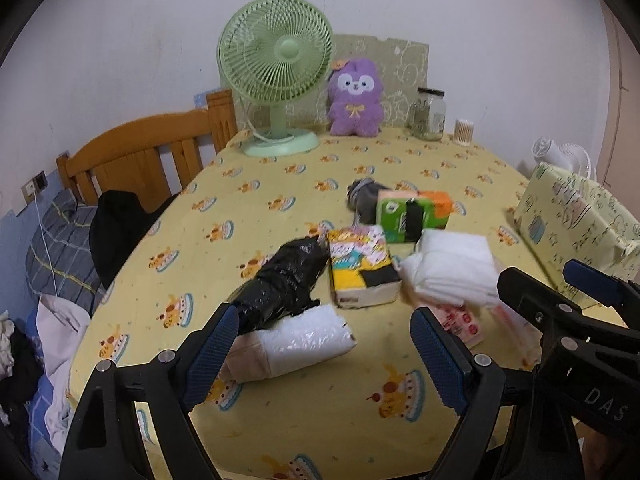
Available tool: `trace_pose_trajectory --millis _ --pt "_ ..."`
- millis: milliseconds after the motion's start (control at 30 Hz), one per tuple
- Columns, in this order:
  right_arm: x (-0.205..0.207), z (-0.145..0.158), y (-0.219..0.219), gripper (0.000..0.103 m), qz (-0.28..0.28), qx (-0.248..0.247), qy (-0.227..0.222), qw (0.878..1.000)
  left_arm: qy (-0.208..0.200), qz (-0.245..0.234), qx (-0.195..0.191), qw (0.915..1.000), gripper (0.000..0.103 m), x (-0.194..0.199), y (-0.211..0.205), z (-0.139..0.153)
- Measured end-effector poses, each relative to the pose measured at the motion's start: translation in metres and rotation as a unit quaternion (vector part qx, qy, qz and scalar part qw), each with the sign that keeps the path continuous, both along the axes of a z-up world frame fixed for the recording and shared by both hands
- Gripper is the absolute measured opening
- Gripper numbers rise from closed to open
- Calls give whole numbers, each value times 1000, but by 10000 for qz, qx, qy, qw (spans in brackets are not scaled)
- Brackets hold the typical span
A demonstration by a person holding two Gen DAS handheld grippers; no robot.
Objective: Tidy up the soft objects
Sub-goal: 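Move both tools down toward the white towel and white plastic roll, then grasp the white plastic bag roll with the left tool while the right tool grasps the folded white towel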
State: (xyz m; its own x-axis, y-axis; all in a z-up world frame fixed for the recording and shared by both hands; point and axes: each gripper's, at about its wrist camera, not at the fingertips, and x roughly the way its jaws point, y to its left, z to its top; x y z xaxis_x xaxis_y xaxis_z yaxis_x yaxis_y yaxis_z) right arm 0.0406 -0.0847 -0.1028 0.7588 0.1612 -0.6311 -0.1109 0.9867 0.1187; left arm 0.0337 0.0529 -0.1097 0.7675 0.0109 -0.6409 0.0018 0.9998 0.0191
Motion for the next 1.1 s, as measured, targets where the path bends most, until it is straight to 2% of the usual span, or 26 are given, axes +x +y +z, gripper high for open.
trace_pose_trajectory --millis 233,433,567,633,933,1100 --pt "11 -11 16 86 99 -107 184 9997 183 -1 -20 9998 85 8 8 -11" --pt "20 -18 30 86 234 -289 326 9988 517 16 -125 9986 70 19 16 -25" --pt "26 -20 36 86 289 -336 343 9984 527 -116 -251 9982 56 22 17 -27" --pt "29 -21 36 86 273 -337 353 9984 528 -161 -302 9980 54 25 16 -28" --pt "50 -28 33 86 176 -383 518 9978 576 -469 -517 9959 50 38 -1 -29" --pt "58 -32 34 81 265 -426 633 9967 573 -578 -444 9957 50 41 -12 -30"
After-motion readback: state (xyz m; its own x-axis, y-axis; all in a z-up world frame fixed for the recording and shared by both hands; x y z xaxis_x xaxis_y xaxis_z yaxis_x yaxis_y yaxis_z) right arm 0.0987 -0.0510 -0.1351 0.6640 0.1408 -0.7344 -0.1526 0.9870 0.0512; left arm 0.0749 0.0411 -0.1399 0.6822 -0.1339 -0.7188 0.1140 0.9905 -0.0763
